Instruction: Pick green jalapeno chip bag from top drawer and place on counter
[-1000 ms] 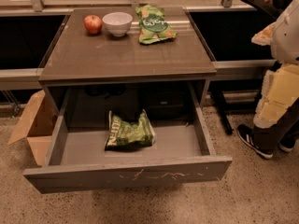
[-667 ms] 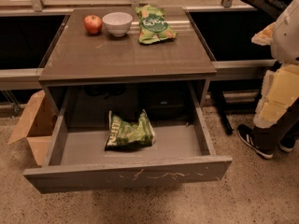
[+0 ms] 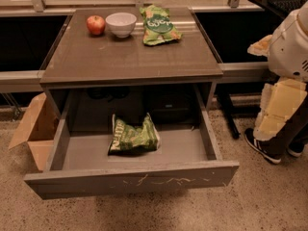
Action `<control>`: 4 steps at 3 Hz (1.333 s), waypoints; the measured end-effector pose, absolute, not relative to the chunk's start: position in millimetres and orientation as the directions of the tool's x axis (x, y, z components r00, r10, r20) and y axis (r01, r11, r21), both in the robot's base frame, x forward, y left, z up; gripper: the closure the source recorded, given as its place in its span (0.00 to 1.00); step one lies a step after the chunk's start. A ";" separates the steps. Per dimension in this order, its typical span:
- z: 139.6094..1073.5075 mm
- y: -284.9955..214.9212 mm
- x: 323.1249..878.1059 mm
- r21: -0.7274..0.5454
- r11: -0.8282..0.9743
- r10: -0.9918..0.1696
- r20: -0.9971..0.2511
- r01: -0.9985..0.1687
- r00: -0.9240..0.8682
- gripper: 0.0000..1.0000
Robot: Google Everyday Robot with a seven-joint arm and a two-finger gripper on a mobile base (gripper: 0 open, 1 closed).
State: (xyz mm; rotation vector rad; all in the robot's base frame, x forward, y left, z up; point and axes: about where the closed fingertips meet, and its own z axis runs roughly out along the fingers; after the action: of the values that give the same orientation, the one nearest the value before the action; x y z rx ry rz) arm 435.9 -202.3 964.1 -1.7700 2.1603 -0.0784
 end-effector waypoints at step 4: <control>914.6 -165.3 454.9 -0.207 0.095 -0.951 -0.306 -0.974 -0.028 0.00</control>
Offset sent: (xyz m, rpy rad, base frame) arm 0.0143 0.0297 -0.0450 0.0835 0.0616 0.1507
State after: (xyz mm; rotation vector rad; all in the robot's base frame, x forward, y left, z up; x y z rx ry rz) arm 454.9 -165.3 914.6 -1.8930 2.0174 0.0844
